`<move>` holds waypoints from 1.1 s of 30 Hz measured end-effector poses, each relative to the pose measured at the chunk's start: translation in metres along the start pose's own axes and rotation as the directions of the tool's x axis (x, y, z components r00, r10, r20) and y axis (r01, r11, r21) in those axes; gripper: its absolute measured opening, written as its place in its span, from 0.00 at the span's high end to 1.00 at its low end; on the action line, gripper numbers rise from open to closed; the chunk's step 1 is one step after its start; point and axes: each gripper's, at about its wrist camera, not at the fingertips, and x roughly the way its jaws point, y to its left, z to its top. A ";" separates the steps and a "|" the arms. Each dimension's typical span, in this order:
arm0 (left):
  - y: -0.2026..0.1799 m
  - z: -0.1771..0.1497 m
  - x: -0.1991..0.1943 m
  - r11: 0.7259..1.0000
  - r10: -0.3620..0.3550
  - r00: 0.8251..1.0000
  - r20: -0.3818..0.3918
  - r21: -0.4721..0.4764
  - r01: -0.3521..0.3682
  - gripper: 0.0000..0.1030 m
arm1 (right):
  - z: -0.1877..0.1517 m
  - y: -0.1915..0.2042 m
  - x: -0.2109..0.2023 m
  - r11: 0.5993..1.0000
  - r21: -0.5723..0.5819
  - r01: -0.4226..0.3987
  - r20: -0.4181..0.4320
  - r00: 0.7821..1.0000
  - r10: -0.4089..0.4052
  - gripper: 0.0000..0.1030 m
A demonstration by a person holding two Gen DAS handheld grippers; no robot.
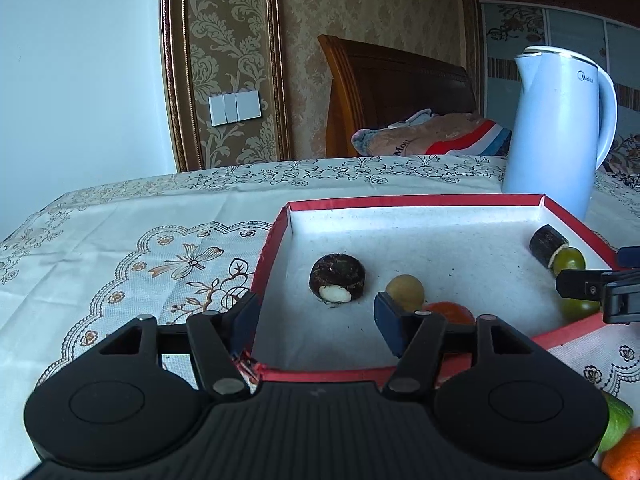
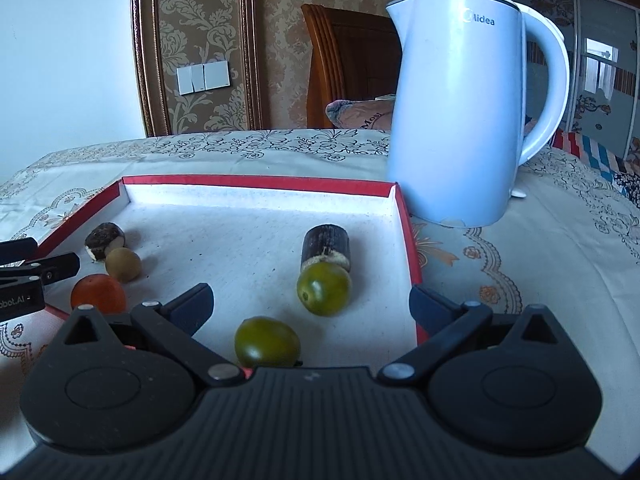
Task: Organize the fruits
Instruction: 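Withdraw both open tools from the tray back toward the remaining items, then move the left tool toward the dark patterned block while the right tool approaches the mandarin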
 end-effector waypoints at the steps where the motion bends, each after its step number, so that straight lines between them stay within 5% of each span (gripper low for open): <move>1: 0.000 -0.001 -0.003 1.000 0.001 1.000 0.003 0.000 -0.001 0.39 | -0.002 0.000 -0.002 1.000 0.003 -0.003 0.000 1.000 0.003 0.00; 11: 0.017 -0.014 -0.040 0.995 -0.074 0.997 0.020 -0.070 0.075 0.38 | -0.022 -0.004 -0.038 0.999 0.027 -0.037 0.040 0.999 0.035 0.00; 24: 0.010 -0.034 -0.059 0.990 -0.144 0.989 -0.024 0.002 0.144 0.32 | -0.061 -0.019 -0.084 0.984 0.088 -0.154 -0.010 0.988 0.156 0.00; 33: 0.012 -0.035 -0.051 0.990 -0.141 0.987 -0.073 -0.014 0.141 0.32 | -0.080 -0.005 -0.109 0.973 -0.013 -0.231 0.008 0.973 0.231 0.00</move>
